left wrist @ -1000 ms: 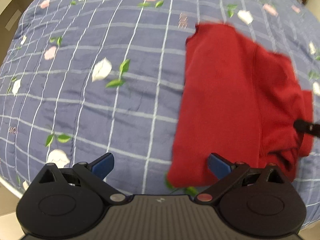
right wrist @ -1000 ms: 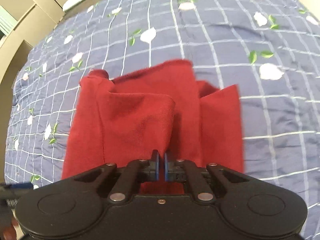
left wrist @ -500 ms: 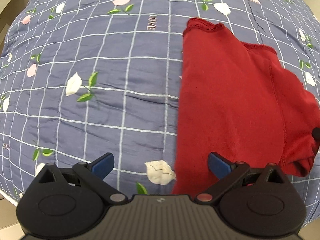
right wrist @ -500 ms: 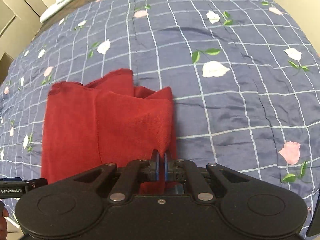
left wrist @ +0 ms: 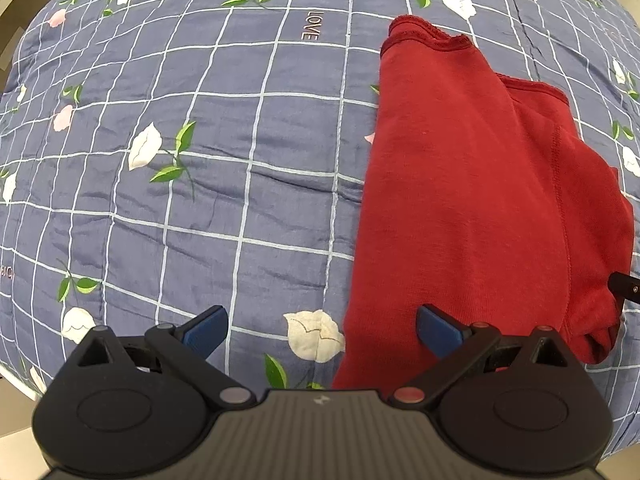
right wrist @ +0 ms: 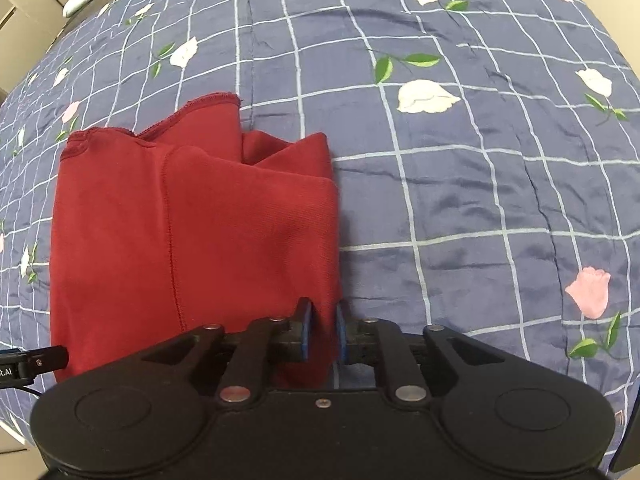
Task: Fold small clothes
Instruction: 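Close the right gripper on that side edge and fold it across, then open the right gripper and release the folded side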
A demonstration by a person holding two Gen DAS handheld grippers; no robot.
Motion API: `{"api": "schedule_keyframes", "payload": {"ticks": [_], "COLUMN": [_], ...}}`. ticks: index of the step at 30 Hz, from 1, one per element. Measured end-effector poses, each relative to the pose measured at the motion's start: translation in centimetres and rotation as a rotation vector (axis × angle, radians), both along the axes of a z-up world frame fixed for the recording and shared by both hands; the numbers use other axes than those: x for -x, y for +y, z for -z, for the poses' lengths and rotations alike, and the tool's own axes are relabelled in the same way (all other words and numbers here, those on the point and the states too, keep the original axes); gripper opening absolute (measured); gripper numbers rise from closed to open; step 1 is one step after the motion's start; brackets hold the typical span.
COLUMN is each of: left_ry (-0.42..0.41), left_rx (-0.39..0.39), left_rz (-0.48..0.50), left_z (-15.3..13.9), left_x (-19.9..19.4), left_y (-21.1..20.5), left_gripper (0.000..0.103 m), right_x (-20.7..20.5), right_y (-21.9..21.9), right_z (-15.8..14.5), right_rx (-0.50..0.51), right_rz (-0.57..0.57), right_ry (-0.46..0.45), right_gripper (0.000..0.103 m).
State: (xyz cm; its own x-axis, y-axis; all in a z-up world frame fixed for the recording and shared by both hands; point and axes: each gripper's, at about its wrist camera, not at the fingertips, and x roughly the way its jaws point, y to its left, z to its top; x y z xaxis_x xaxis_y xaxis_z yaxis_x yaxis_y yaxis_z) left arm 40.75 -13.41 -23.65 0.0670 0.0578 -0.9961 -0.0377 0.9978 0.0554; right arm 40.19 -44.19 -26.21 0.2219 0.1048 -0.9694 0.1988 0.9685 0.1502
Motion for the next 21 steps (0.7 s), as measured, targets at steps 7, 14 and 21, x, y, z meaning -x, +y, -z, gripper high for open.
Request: {"api": "schedule_keyframes", "payload": {"ticks": [7,14,21], "left_ry": [0.005,0.01,0.014], "left_rx": [-0.008,-0.013,-0.014], "left_rz": [-0.003,0.0,0.003], "left_z": [0.2,0.3,0.4], "left_x": [-0.1,-0.2,-0.1], "left_y": [0.0,0.0,0.1], "left_gripper": [0.102,0.102,0.102], "right_x": [0.6,1.8,2.8], "right_y": [-0.9,-0.5,-0.3], "right_z": [0.4,1.0,2.0], "right_rx": [-0.024,-0.036,0.02], "right_rz": [0.048,0.049,0.056], "right_ry": [0.021,0.053,0.103], "right_gripper": [0.058,0.086,0.098]}}
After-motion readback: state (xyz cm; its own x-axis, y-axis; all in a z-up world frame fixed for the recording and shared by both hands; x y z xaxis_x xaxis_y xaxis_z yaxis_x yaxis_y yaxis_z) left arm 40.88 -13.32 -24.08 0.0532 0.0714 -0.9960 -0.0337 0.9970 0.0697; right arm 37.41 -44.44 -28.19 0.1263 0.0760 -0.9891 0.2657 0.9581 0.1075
